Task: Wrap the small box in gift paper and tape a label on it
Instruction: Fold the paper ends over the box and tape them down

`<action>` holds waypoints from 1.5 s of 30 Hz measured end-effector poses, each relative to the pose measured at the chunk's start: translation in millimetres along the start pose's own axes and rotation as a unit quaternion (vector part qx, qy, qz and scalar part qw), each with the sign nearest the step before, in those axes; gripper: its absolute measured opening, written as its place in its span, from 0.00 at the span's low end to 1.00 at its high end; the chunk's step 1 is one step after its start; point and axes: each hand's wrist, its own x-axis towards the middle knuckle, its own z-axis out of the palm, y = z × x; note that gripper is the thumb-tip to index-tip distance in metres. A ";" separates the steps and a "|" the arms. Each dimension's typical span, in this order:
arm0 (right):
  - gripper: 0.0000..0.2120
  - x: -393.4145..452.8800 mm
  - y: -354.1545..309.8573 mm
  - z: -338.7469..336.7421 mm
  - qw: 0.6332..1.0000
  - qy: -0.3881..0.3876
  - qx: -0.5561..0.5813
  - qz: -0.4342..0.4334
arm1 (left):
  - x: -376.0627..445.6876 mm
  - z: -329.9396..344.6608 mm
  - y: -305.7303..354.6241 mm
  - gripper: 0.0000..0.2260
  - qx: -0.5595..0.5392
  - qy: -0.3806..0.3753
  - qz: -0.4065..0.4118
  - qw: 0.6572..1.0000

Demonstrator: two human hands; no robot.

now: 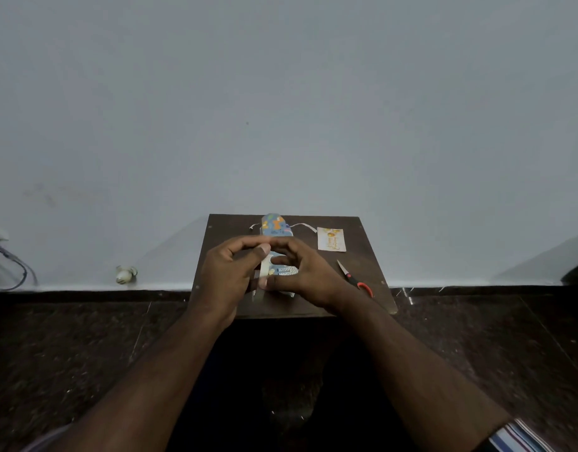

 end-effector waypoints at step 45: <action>0.07 -16.7 102.6 -85.3 0.829 0.150 -0.471 0.261 | 12.1 -10.4 -18.4 0.18 -0.007 -0.005 -0.027 1.000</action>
